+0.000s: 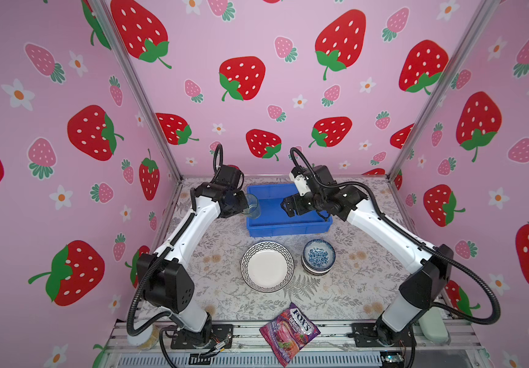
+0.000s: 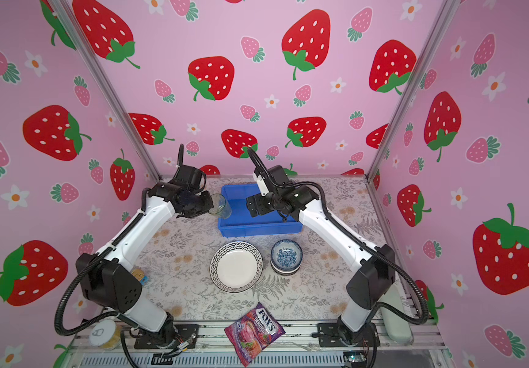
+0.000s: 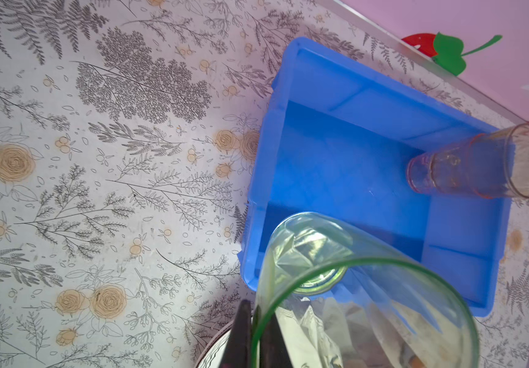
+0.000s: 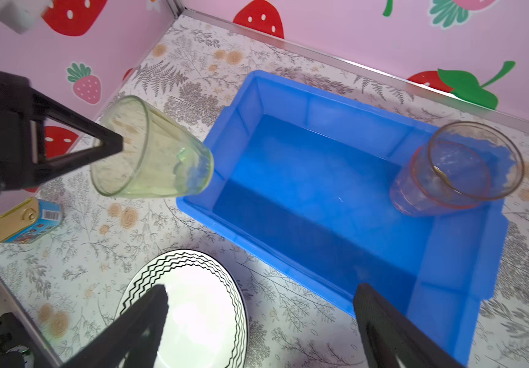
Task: Place the mixed dishes into the plastic bin
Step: 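Carry the green tumbler over the bin with the left gripper while the right approaches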
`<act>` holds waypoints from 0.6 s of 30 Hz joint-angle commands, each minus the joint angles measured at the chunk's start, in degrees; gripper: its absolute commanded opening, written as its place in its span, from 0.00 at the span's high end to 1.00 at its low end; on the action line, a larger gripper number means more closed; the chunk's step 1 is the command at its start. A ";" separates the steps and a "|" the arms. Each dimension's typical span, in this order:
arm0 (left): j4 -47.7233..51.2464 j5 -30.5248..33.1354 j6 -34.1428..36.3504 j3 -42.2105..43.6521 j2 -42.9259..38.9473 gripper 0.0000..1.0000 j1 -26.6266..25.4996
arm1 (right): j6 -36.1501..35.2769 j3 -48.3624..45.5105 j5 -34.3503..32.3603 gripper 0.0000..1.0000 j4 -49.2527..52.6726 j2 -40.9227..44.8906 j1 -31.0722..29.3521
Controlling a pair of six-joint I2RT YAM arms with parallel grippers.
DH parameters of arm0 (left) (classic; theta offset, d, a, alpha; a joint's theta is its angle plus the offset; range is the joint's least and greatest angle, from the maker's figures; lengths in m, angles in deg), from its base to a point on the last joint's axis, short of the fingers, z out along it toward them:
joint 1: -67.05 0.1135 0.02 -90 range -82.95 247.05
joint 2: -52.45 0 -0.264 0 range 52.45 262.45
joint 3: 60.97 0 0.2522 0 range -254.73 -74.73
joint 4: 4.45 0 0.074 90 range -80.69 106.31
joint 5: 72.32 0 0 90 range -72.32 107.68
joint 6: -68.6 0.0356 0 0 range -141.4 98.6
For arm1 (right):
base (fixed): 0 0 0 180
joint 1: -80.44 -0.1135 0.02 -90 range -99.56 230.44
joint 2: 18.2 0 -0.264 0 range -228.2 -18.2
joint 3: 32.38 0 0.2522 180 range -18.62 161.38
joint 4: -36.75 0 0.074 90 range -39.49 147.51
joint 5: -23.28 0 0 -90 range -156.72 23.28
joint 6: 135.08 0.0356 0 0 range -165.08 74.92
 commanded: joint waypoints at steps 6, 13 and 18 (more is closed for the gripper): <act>-0.92 1.84 -5.65 1.45 -0.72 1.00 -4.34 | 2.15 5.38 -0.03 0.11 1.24 -5.02 -1.39; -0.15 3.92 -6.99 -0.88 1.87 1.00 -7.14 | 1.60 10.67 -0.31 0.17 2.29 -9.42 -2.36; 0.49 5.81 -7.43 -2.44 3.40 1.00 -8.62 | 1.51 12.55 -0.27 0.18 2.54 -11.71 -2.97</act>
